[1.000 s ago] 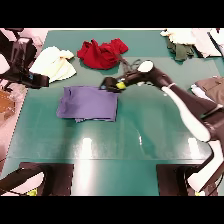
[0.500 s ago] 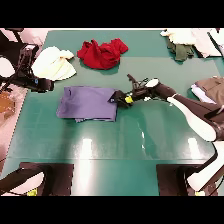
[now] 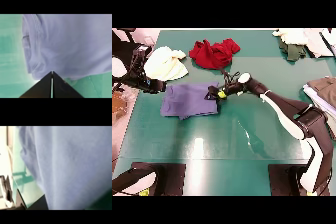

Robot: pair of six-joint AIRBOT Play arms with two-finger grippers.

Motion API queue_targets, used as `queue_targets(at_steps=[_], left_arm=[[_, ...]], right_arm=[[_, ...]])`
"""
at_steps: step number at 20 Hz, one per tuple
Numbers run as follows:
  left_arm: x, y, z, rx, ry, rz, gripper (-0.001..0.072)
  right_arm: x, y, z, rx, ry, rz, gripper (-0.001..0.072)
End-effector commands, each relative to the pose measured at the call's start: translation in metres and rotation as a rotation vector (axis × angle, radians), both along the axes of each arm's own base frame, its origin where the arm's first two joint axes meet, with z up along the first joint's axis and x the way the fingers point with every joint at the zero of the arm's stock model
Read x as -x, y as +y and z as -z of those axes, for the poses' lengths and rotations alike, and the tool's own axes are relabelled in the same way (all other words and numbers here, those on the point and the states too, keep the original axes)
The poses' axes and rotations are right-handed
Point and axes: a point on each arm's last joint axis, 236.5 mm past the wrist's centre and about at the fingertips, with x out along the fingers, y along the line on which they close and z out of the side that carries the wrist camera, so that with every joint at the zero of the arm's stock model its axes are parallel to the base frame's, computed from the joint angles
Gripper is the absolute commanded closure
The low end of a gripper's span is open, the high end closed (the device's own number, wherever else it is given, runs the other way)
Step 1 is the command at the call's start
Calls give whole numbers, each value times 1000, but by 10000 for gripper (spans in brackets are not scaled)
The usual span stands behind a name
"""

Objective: Fold the shirts.

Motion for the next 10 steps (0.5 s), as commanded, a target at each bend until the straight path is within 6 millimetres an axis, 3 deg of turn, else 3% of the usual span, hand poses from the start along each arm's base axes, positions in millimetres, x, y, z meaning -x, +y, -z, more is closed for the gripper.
queue_targets(at_steps=[1, 3, 5, 8, 10], left_arm=[[-1, -1, -1, 5, -4, 1, 685], [0, -2, 0, 11, 0, 1, 685], [1, -6, 0, 26, 4, 3, 685], [3, -14, 0, 62, 14, 8, 685], [5, -17, 1, 77, 22, 11, 685]], right_arm=[[-28, -43, -45, 91, -69, 18, 693], [-54, -87, -74, 130, -125, 82, 693], [-81, -145, -103, 139, -160, 170, 693], [-123, -260, -149, 138, -207, 379, 692], [-143, -354, -178, 144, -228, 554, 692]])
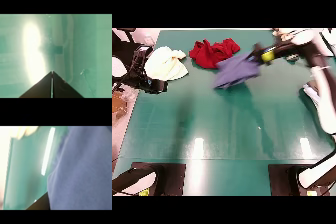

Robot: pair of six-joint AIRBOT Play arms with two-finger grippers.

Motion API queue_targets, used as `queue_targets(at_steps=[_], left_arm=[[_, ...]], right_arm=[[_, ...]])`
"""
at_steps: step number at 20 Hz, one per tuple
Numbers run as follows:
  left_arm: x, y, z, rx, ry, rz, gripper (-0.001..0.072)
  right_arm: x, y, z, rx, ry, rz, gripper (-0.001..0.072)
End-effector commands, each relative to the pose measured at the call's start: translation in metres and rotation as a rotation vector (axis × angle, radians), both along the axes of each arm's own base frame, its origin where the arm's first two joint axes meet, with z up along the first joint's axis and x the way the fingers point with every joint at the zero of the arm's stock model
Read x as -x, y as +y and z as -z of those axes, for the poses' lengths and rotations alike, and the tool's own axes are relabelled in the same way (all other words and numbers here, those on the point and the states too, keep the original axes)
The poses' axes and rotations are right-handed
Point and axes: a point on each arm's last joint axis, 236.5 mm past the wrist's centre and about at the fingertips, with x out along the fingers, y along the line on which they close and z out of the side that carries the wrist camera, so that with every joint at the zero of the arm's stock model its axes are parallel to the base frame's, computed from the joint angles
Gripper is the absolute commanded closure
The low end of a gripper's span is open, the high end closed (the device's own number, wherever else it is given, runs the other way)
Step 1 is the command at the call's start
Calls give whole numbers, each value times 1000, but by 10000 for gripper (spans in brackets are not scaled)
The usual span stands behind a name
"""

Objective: Fold the shirts.

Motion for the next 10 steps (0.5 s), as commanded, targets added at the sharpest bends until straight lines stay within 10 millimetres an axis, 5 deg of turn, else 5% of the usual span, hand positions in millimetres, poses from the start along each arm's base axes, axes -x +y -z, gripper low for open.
queue_targets(at_steps=[1, 3, 6, 10], left_arm=[[3, -7, 1, 31, 14, 5, 685], [5, -8, 1, 34, 21, 6, 685], [5, -13, 1, 57, 22, 8, 685], [0, -21, -3, 98, -2, 10, 685]], right_arm=[[-21, -159, -48, 5, -42, 281, 692], [-15, -250, -69, -46, -60, 448, 693], [33, -364, -71, -117, -18, 664, 692], [121, -448, -53, -122, 92, 818, 692]])
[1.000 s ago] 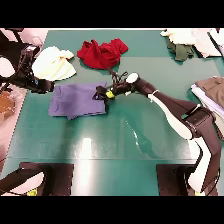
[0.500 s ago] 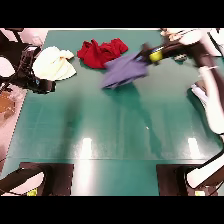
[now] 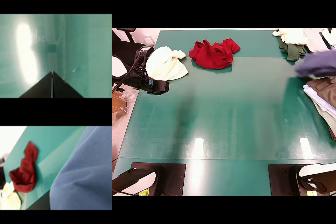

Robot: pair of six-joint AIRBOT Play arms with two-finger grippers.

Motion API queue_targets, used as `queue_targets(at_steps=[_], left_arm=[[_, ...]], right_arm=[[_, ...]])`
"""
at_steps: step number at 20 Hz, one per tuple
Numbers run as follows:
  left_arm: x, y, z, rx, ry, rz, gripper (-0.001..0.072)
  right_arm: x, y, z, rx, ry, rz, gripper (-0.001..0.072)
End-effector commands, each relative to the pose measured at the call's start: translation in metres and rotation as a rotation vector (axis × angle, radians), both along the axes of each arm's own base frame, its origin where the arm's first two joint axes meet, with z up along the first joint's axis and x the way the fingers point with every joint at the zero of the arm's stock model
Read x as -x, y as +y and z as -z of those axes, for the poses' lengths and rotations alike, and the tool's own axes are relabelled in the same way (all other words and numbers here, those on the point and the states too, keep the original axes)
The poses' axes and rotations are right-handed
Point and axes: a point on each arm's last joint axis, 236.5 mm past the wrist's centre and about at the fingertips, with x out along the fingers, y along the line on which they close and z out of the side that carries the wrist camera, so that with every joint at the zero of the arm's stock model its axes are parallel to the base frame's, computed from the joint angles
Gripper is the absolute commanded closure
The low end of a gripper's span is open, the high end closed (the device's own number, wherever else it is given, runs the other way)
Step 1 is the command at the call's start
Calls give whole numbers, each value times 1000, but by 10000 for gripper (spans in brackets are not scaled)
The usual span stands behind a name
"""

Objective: Fold the shirts.

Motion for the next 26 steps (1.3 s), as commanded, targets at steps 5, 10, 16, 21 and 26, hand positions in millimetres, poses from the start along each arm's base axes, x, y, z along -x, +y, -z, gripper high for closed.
queue_targets(at_steps=[5, 10, 16, 21, 26], left_arm=[[-3, -24, -7, 111, -19, 7, 685], [7, -57, -15, 266, 24, 33, 684], [17, -80, -23, 369, 61, 57, 684], [8, -79, -27, 374, 22, 44, 684], [8, -79, -27, 374, 20, 44, 684]], right_arm=[[160, -93, 60, -53, 336, 169, 691], [218, -100, 116, -51, 595, 185, 605], [197, -125, 30, -60, 288, 276, 326], [134, -83, -185, -142, -407, 240, 329], [62, 113, -248, -110, -625, -106, 329]])
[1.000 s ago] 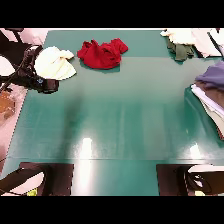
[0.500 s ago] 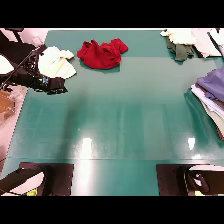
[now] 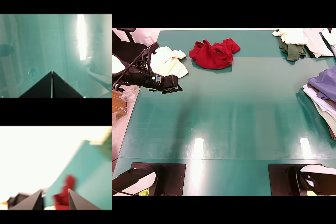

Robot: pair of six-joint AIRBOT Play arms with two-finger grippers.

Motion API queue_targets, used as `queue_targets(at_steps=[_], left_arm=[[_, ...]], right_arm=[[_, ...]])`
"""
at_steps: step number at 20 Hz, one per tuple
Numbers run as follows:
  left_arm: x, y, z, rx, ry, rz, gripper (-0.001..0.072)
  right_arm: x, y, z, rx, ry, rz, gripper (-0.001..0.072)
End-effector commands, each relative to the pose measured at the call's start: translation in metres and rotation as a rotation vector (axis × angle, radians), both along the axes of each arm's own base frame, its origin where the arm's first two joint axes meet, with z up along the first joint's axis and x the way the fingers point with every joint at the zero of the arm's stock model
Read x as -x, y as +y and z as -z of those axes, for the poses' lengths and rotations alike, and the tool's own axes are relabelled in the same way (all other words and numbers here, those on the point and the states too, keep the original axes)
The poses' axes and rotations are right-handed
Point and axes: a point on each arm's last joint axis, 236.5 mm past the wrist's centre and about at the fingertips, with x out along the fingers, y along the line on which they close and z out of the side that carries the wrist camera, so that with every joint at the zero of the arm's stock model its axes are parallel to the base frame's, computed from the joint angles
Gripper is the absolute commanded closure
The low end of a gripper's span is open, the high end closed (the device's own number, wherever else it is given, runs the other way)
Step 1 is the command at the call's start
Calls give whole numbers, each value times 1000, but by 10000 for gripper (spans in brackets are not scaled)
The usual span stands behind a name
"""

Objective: Fold the shirts.

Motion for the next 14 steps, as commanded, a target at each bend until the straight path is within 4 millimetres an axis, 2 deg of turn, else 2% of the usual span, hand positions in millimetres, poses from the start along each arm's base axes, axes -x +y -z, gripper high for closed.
queue_targets(at_steps=[1, 3, 4, 6, 8, 10, 11, 12, 14], left_arm=[[-1, 0, -1, 3, -2, -2, 684], [4, -1, 1, 1, 16, 8, 684], [8, -1, 3, -1, 32, 17, 684], [16, -2, 6, -5, 62, 34, 684], [15, -2, 6, -5, 59, 33, 684], [15, -2, 6, -5, 61, 34, 684], [15, -2, 6, -5, 60, 33, 684], [15, -2, 6, -5, 60, 33, 684], [15, -2, 6, -5, 60, 33, 684]], right_arm=[[-31, 160, -48, 66, -208, -280, 329], [-37, 267, -30, 157, -235, -487, 329], [-36, 314, -17, 206, -244, -577, 330], [-25, 393, 12, 268, -254, -726, 331], [-6, 461, 38, 278, -260, -883, 331], [17, 512, 64, 279, -240, -1031, 331], [29, 531, 75, 279, -228, -1095, 331], [42, 548, 89, 284, -214, -1165, 331], [61, 569, 111, 279, -169, -1271, 344]])
